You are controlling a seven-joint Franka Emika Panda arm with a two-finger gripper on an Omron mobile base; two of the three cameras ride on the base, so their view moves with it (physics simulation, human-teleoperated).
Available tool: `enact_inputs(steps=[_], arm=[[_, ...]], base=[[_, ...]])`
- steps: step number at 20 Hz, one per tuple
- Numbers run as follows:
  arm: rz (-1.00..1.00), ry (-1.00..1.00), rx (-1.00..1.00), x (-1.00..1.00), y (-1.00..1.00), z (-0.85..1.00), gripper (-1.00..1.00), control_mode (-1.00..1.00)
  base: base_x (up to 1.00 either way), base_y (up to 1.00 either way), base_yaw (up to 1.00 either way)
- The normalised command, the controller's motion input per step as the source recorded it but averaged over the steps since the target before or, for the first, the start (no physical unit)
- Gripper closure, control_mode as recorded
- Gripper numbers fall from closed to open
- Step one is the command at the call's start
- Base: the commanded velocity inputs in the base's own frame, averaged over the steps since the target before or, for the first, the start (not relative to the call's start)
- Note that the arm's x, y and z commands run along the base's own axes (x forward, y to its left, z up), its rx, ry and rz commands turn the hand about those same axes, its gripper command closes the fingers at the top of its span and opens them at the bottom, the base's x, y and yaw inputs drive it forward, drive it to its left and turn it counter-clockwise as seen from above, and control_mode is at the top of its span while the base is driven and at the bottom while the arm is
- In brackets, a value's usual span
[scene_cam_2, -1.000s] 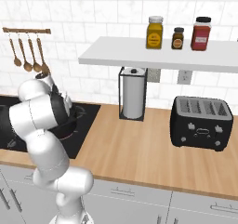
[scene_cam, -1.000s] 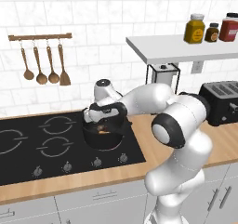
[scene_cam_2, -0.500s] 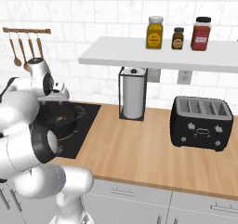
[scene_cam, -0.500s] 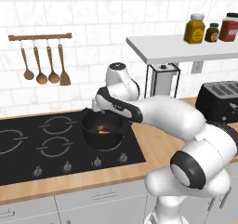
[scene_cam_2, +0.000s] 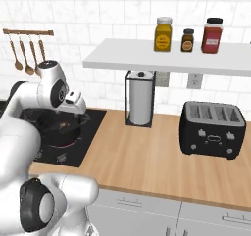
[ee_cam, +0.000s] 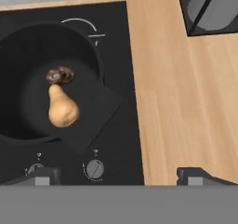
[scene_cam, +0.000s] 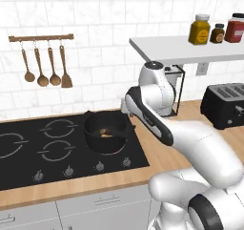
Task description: Put the squash and mushroom in the pot. Retrieve the spatula and lightly stir the vegetables in the pot.
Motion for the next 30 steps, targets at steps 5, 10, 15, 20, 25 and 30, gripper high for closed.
enact_inputs(steps=[5, 10, 15, 20, 25, 30], arm=[[-0.15, 0.04, 0.00, -0.51, -0.74, 0.00, -1.00, -1.00], [-0.12, 0.00, 0.00, -0.21, -0.48, 0.00, -1.00, -1.00], [-0.02, 0.00, 0.00, -0.05, 0.00, 0.00, -1.00, 1.00], [0.00, 0.00, 0.00, 0.00, 0.00, 0.00, -1.00, 1.00], [0.00, 0.00, 0.00, 0.00, 0.00, 0.00, -1.00, 1.00], [0.00, 0.00, 0.00, 0.00, 0.00, 0.00, -1.00, 1.00]], base=[[0.00, 0.00, 0.00], [0.00, 0.00, 0.00], [-0.46, 0.21, -0.03], [-0.39, 0.95, 0.00], [-0.01, 1.00, 0.00], [0.04, 1.00, 0.00]])
